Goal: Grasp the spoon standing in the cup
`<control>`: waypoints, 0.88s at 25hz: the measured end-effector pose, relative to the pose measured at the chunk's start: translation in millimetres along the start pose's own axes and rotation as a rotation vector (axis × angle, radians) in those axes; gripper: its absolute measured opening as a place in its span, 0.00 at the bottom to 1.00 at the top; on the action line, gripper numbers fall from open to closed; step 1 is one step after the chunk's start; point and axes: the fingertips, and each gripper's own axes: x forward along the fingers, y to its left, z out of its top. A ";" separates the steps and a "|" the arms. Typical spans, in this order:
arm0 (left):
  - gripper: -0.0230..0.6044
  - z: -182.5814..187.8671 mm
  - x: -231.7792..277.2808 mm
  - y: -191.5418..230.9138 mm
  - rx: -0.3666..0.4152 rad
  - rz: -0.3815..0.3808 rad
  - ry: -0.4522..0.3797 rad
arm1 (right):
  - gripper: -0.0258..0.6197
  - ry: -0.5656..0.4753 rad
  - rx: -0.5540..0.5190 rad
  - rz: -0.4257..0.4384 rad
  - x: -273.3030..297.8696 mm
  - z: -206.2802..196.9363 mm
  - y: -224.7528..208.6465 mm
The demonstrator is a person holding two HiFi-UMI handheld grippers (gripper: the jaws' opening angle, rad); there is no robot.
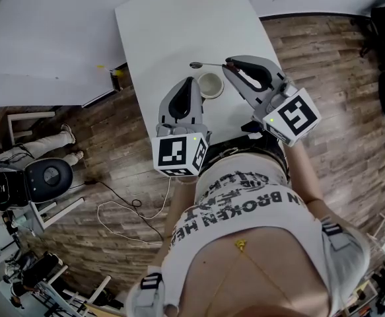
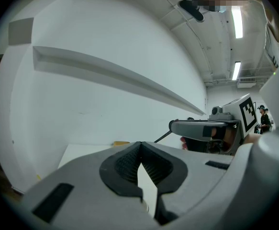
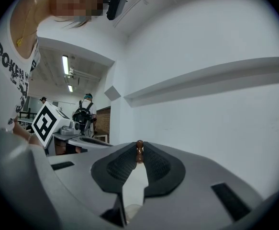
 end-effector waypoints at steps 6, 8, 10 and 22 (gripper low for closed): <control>0.03 0.7 -2.1 0.6 -0.003 0.004 0.001 | 0.10 0.011 -0.009 -0.003 -1.7 -0.7 -0.9; 0.03 0.4 -3.8 -0.7 -0.003 0.006 0.001 | 0.10 0.012 -0.008 -0.005 -3.9 -1.2 -0.5; 0.03 0.1 -5.3 -0.9 -0.003 0.009 0.002 | 0.10 0.015 -0.008 -0.003 -4.4 -2.0 0.4; 0.03 -4.5 -7.4 7.5 -0.017 0.035 0.013 | 0.10 0.043 -0.008 0.003 -1.1 -8.0 -1.0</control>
